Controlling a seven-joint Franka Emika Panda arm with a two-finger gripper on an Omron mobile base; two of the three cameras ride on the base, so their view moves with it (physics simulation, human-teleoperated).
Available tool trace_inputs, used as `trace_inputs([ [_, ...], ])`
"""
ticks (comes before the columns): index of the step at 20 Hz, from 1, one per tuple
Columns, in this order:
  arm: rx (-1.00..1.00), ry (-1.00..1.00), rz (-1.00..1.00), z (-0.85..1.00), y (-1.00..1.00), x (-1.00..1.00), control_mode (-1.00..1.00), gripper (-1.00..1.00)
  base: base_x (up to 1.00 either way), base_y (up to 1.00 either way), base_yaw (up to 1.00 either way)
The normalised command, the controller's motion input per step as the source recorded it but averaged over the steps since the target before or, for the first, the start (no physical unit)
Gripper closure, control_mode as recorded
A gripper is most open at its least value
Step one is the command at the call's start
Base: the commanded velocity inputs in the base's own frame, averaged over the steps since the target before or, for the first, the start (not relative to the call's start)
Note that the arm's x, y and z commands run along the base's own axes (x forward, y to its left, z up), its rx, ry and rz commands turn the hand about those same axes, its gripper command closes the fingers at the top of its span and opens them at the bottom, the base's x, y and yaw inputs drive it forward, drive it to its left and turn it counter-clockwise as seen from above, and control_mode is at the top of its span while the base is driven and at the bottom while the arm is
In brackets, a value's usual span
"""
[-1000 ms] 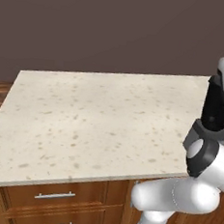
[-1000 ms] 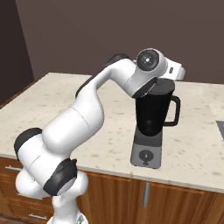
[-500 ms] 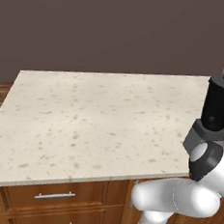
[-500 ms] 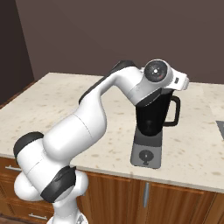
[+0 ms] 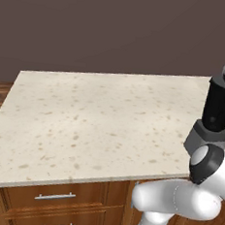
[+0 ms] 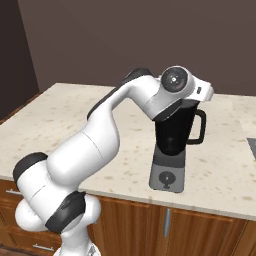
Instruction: Close the lid blender by securely placing the lid on top.
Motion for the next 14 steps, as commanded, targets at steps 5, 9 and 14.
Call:
trace_inputs([
  [5,0.00,0.00,0.00,0.14,0.00,-0.01,-1.00,-1.00,0.00,0.00,0.00],
  [9,0.00,0.00,0.00,0.15,0.01,-0.29,-1.00,-1.00,0.00,0.00,0.00],
  [14,0.00,0.01,0.00,0.08,0.30,-0.54,-1.00,-1.00,0.00,0.00,0.00],
])
